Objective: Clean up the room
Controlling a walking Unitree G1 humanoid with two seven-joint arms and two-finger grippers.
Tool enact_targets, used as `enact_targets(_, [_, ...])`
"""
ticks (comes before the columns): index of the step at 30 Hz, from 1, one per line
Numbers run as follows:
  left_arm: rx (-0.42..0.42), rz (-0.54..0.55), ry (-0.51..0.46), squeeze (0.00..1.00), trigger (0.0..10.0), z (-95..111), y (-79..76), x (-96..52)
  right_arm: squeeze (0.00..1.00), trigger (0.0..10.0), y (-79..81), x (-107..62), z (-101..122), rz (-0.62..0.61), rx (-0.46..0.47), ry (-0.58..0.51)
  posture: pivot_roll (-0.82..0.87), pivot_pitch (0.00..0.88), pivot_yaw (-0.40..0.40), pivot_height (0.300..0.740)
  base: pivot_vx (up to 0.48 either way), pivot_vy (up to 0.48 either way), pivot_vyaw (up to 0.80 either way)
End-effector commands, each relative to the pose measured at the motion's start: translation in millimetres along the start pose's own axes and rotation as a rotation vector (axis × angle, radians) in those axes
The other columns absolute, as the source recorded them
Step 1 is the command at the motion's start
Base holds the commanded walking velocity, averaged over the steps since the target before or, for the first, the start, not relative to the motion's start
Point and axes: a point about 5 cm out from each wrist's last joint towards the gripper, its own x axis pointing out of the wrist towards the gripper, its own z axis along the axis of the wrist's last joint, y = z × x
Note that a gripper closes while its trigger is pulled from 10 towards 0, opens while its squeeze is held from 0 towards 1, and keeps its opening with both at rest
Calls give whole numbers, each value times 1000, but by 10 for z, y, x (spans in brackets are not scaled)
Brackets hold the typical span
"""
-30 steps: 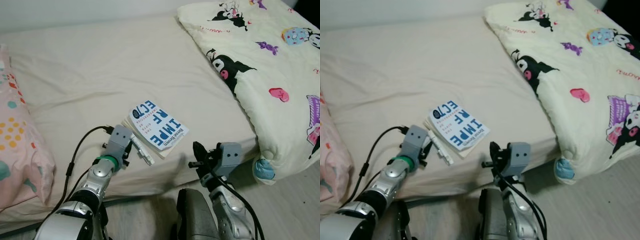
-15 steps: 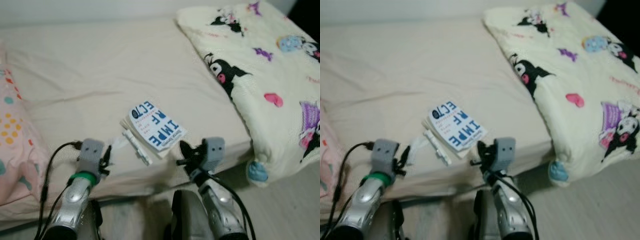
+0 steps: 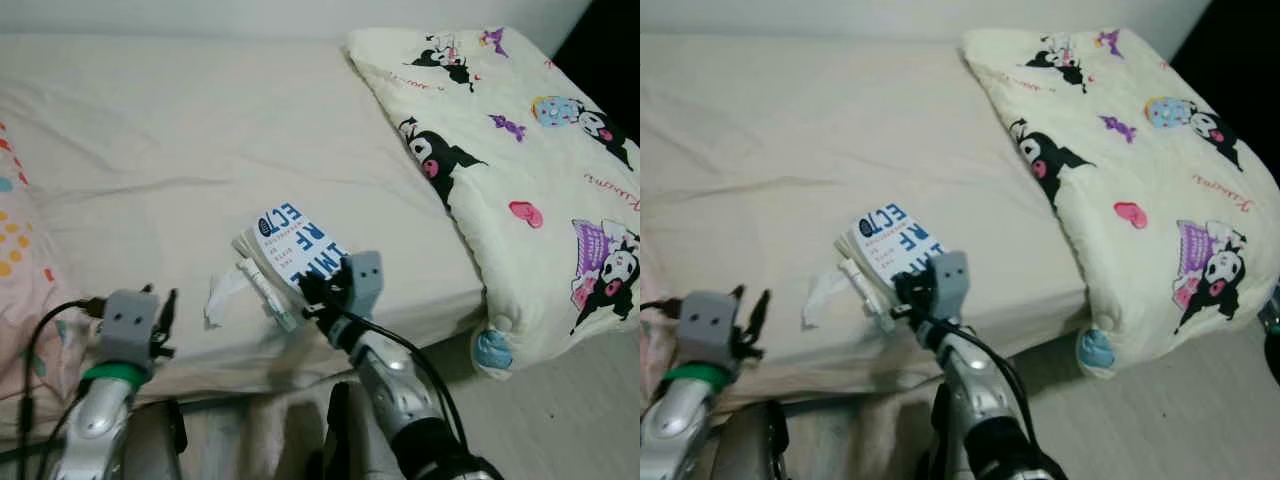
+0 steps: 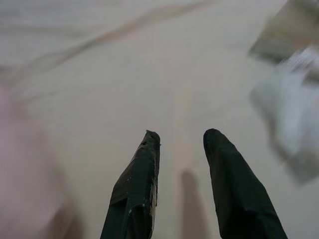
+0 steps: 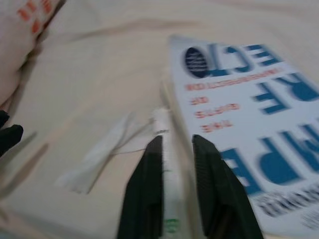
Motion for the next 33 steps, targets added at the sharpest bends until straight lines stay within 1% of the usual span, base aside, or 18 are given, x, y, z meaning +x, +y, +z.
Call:
enact_targets(1, [48,-13,38,0,10000,-53,-9,-75,1000,10000,60,26,-89,29,13,39,66,172,-155,571,0,0,0])
enact_targets(5, [92,-10,53,0,10000,-79,30,-143,1000,10000,89,73,-84,51,14,52,75,180,-167,571,0,0,0])
enact_targets(6, [100,-46,57,0,10000,-101,1,-192,1000,10000,105,90,-87,61,14,62,78,182,-169,571,0,0,0])
enact_targets(7, [100,-46,57,0,10000,-101,1,-192,1000,10000,105,90,-87,61,14,62,78,182,-169,571,0,0,0])
enact_targets(8, [110,-87,60,0,10000,-116,-37,-246,1000,10000,119,106,-92,70,11,71,78,182,-169,571,0,0,0])
enact_targets(9, [116,-176,86,0,10000,-185,-147,-420,1000,10000,139,128,-99,83,8,82,82,182,-171,571,0,0,0])
enact_targets(10, [116,-176,86,0,10000,-185,-147,-420,1000,10000,139,128,-99,83,8,82,82,182,-171,571,0,0,0])
enact_targets(11, [117,-206,107,0,10000,-220,-188,-507,1000,10000,143,136,-101,87,8,83,83,183,-171,571,0,0,0])
enact_targets(12, [115,-208,120,0,10000,-240,-197,-544,1000,10000,143,140,-101,90,8,83,83,183,-171,571,0,0,0])
enact_targets(13, [115,-208,120,0,10000,-240,-197,-544,1000,10000,143,140,-101,90,8,83,83,183,-171,571,0,0,0])
enact_targets(16, [86,-213,177,0,10000,-339,-244,-723,1000,10000,158,150,-106,106,15,85,87,188,-171,571,0,0,0])
enact_targets(18, [77,-209,192,0,10000,-357,-265,-794,1000,10000,172,156,-115,112,9,92,89,189,-171,571,0,0,0])
enact_targets(21, [80,-202,201,0,10000,-370,-264,-827,1000,10000,182,162,-122,113,0,98,90,191,-171,571,0,0,0])
enact_targets(24, [83,-178,218,0,10000,-396,-243,-879,1000,10000,194,175,-136,100,-32,114,92,193,-173,571,0,0,0])
enact_targets(25, [76,-152,228,0,10000,-399,-216,-904,518,10000,197,184,-147,83,-65,127,97,198,-176,571,0,0,0])
enact_targets(26, [76,-152,228,0,10000,-399,-216,-904,518,10000,197,184,-147,83,-65,127,97,198,-176,571,0,0,0])
enact_targets(27, [74,-146,230,0,10000,-396,-208,-912,0,10000,196,185,-155,77,-76,132,98,199,-176,571,0,0,0])
enact_targets(33, [71,-134,236,0,10000,-393,-170,-945,0,10000,194,172,-202,59,-119,159,104,200,-172,571,0,0,0])
